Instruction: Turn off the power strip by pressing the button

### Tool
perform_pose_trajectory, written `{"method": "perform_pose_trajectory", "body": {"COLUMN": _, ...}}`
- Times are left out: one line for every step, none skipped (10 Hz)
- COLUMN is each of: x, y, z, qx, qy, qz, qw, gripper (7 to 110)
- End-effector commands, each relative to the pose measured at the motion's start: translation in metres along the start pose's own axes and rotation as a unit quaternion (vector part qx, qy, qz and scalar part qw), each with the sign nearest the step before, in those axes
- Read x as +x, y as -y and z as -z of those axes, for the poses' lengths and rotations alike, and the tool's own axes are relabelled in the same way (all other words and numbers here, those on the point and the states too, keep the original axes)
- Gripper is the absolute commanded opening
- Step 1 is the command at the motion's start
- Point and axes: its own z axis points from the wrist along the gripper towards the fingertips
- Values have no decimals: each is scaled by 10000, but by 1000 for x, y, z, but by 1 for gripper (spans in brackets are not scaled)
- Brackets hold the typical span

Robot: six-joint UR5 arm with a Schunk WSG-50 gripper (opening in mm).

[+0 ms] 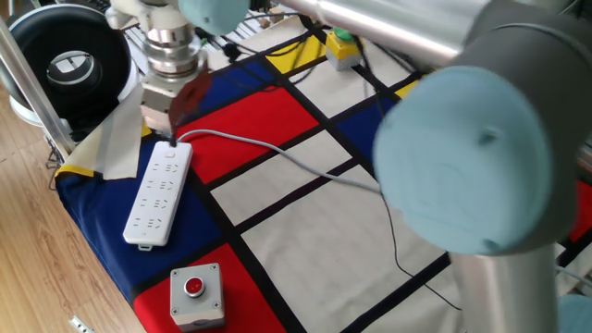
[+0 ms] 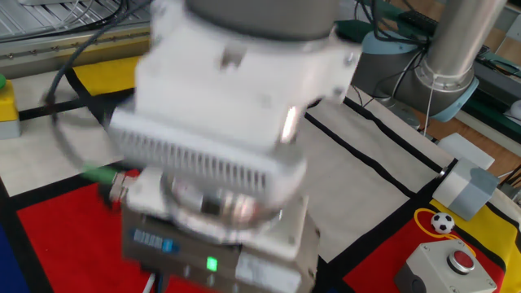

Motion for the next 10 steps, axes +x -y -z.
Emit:
{"method": "perform_pose_trajectory", "body": {"x": 44, "y": 8, "z": 12, "qx": 50, "qy": -52, "qz": -818, "qw": 9966, "gripper": 7}}
{"method": "perform_pose_trajectory", "body": {"x": 54, "y": 7, "z": 13, "qx": 14, "qy": -38, "qz": -850, "qw": 9964, "gripper": 7}}
{"method": "perform_pose_trajectory", "body": {"x": 90, "y": 56, "z": 15, "qx": 969, "qy": -369, "qz": -1186, "qw": 9875, "gripper": 7}}
{"method": "perform_pose_trajectory", "body": {"x": 104, "y": 77, "z": 13, "qx": 1266, "qy": -440, "qz": -1390, "qw": 9812, "gripper": 7}}
{"method": "perform_pose_trajectory", "body": {"x": 92, "y": 57, "z": 4, "qx": 746, "qy": -269, "qz": -1689, "qw": 9824, "gripper": 7}}
{"method": "perform_pose_trajectory", "body": {"x": 70, "y": 36, "z": 0, "qx": 228, "qy": -105, "qz": -2003, "qw": 9794, "gripper": 7}}
{"method": "perform_pose_trajectory", "body": {"x": 62, "y": 47, "z": -1, "qx": 466, "qy": -165, "qz": -2032, "qw": 9779, "gripper": 7}}
{"method": "perform_pose_trajectory", "body": {"x": 63, "y": 58, "z": 1, "qx": 705, "qy": -221, "qz": -2097, "qw": 9750, "gripper": 7}}
{"method": "perform_pose_trajectory", "body": {"x": 62, "y": 63, "z": 0, "qx": 772, "qy": -238, "qz": -2176, "qw": 9727, "gripper": 7}}
{"method": "perform_pose_trajectory", "body": {"x": 57, "y": 68, "z": -4, "qx": 799, "qy": -224, "qz": -2301, "qw": 9696, "gripper": 7}}
